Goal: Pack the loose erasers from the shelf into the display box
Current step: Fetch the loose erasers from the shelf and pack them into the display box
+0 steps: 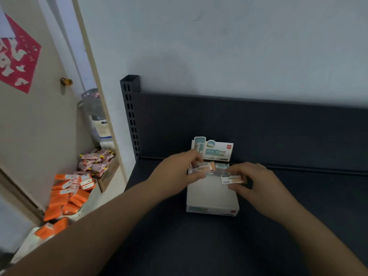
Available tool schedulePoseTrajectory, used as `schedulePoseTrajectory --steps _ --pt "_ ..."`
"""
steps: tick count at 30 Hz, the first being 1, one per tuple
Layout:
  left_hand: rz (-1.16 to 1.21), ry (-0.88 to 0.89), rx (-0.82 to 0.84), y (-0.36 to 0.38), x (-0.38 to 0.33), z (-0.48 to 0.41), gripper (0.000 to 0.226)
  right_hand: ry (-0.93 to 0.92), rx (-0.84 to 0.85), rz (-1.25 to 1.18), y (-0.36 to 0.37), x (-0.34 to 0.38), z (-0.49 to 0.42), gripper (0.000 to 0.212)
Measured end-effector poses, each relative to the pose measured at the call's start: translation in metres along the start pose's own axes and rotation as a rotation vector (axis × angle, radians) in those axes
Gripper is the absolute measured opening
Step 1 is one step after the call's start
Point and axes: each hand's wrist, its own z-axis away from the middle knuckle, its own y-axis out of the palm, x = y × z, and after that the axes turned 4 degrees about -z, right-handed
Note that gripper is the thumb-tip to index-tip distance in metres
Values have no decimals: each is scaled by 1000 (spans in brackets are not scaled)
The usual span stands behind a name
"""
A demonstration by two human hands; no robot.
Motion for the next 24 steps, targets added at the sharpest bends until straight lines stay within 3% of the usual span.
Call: schedulePoseTrajectory --steps 3,8,16,24 --pt "-42 16 13 7 -8 -9 28 24 -12 34 -1 -2 1 33" --pt "-414 51 10 21 -9 -28 24 17 74 199 0 -2 -5 29" --pt "-489 -81 91 38 -7 -43 14 -44 131 204 24 4 -14 26" --pt "-660 -191 62 47 -6 -36 5 -52 166 227 36 -5 -10 31"
